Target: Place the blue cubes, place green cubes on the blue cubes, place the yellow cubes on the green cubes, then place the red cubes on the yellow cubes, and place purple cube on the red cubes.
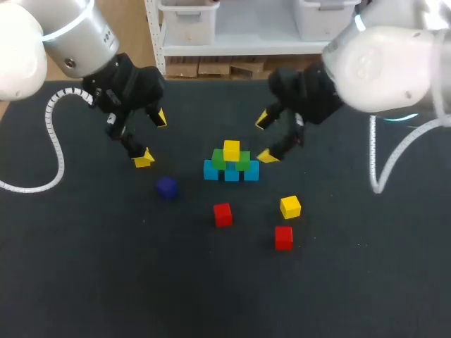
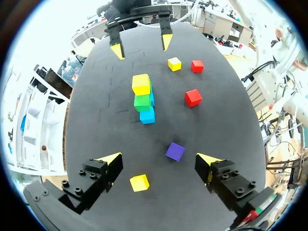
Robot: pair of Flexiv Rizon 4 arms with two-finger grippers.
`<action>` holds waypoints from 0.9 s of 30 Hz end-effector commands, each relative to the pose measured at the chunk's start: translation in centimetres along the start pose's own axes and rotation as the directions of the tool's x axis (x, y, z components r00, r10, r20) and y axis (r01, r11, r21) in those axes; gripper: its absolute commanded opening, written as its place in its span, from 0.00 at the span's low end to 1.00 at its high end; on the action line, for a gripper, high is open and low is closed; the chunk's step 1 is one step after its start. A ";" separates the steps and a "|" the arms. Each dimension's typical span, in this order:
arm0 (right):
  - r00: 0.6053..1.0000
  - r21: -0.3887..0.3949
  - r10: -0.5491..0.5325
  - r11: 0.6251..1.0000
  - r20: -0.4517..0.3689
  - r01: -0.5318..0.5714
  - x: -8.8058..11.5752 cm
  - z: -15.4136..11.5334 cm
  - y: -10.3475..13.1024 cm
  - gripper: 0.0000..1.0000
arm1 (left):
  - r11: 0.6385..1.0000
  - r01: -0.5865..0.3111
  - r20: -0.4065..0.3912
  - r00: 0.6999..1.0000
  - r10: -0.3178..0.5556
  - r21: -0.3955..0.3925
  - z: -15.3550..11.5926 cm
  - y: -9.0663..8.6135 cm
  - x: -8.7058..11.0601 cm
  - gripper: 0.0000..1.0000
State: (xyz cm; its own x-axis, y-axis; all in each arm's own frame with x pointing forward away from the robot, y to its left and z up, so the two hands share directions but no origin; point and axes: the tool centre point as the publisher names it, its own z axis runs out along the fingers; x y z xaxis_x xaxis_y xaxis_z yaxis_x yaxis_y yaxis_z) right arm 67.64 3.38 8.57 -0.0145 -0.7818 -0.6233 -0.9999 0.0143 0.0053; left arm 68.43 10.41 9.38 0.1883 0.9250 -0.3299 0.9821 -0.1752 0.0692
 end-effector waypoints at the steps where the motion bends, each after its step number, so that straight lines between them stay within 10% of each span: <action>1: 0.999 -0.029 -0.038 0.999 0.015 0.038 1.8 -1.9 0.9 1.00 | 1.000 -0.003 0.003 1.000 0.003 -0.003 0.0 -0.1 0.1 1.00; 27: 0.980 -0.149 -0.198 0.969 0.002 0.196 6.9 -0.3 5.0 1.00 | 1.000 -0.003 0.003 1.000 0.003 -0.003 0.0 -0.1 0.1 1.00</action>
State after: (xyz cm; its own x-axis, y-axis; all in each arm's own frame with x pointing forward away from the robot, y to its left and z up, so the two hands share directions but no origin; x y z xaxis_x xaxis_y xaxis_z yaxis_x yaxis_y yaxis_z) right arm 63.05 -1.96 5.01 0.1816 -0.7721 -0.6090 -0.9716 -0.2365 0.0100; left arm 68.43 10.41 9.38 0.1883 0.9250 -0.3299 0.9821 -0.1752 0.0692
